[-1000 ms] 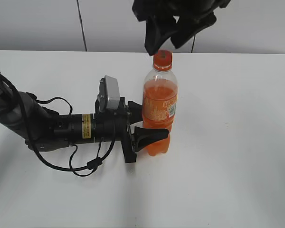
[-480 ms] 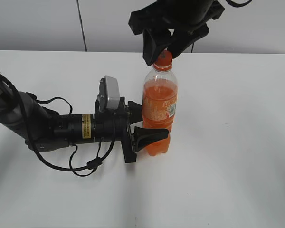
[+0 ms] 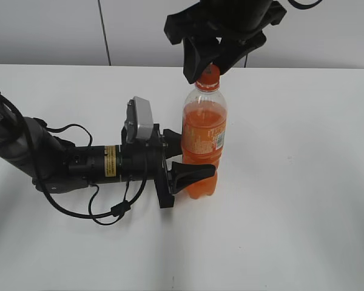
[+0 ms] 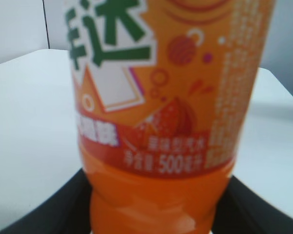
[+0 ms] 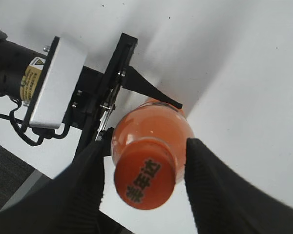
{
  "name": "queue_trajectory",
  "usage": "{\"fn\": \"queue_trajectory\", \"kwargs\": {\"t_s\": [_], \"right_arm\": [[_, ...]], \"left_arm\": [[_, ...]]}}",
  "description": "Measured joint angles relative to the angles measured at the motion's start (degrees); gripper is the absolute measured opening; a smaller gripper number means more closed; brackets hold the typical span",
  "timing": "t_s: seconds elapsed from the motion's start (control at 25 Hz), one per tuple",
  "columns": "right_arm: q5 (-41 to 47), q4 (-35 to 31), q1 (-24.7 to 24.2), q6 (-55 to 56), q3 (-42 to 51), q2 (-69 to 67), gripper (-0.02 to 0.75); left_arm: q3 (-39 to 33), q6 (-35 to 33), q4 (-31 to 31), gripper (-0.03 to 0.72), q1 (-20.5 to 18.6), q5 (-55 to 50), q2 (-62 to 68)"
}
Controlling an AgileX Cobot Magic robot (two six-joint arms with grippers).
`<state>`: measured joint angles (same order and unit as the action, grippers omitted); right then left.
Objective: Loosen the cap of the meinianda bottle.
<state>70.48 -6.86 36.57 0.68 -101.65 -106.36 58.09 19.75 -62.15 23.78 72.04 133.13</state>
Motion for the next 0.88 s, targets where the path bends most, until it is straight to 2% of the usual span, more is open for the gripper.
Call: {"fn": "queue_trajectory", "kwargs": {"t_s": [0.76, 0.88], "right_arm": [[0.0, -0.2, 0.0, 0.0, 1.6, 0.6, 0.394], [0.0, -0.2, 0.0, 0.0, 1.6, 0.6, 0.338]], "left_arm": [[0.0, 0.0, 0.0, 0.402, 0.0, -0.1, 0.0], [0.0, 0.0, 0.0, 0.402, 0.0, -0.1, 0.0]]}}
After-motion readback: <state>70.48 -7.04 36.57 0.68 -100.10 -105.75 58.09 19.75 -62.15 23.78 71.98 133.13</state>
